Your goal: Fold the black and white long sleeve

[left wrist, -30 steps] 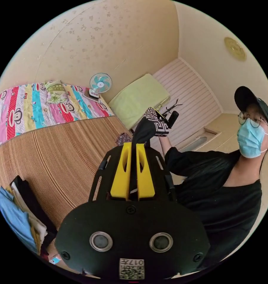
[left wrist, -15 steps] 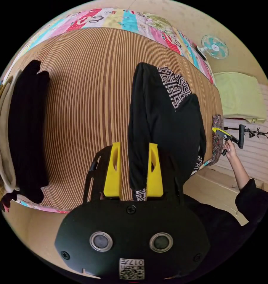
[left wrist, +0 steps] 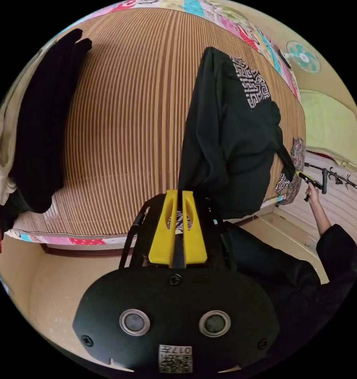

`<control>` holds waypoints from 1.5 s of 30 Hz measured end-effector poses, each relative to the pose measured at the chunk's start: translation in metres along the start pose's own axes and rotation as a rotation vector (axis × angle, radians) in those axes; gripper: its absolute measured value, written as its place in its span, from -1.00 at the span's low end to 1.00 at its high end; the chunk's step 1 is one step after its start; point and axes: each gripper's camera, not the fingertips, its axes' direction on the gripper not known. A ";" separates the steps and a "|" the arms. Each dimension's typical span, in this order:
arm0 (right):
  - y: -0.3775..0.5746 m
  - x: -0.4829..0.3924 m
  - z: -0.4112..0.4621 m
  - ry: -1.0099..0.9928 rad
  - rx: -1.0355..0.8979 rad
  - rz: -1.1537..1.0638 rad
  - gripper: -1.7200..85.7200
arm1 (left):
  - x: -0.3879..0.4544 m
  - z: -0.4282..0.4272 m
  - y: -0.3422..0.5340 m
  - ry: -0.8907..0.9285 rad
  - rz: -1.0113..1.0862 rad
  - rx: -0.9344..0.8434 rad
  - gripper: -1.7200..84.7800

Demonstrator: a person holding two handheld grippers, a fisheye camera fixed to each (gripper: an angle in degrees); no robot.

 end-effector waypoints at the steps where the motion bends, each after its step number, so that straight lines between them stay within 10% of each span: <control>1: -0.003 0.011 -0.009 0.021 0.024 0.032 -0.90 | -0.010 -0.015 0.001 0.019 -0.028 0.039 -0.93; 7: 0.010 0.014 -0.038 -0.251 0.094 -0.009 -0.81 | -0.077 -0.111 0.048 -0.209 -0.413 0.367 -0.82; 11: 0.051 -0.074 0.000 -0.548 -0.099 -0.208 -0.77 | -0.048 -0.074 0.037 -0.043 -0.174 0.319 -0.73; 15: 0.103 -0.156 0.011 -0.715 -0.204 -0.378 -0.73 | 0.000 -0.005 -0.002 -0.255 0.074 0.152 -0.71; 22: 0.153 -0.188 -0.008 -0.369 -0.091 -0.698 -0.85 | -0.022 0.033 -0.044 -0.284 0.146 -0.013 -0.83; 27: 0.149 -0.115 -0.023 -0.336 -0.172 -0.668 -0.88 | -0.124 -0.092 0.007 0.023 -0.246 0.399 -0.87; 32: 0.147 -0.040 -0.033 -0.297 -0.202 -0.529 -0.86 | -0.148 -0.137 0.074 -0.252 -0.625 0.600 -0.79; 38: 0.147 0.001 -0.059 -0.463 -0.073 -0.310 -0.76 | -0.053 -0.022 0.022 -0.096 -0.119 0.287 -0.68; 45: 0.186 -0.037 -0.048 -0.474 -0.272 -0.536 -0.90 | 0.013 0.074 0.021 -0.278 0.203 -0.069 -0.83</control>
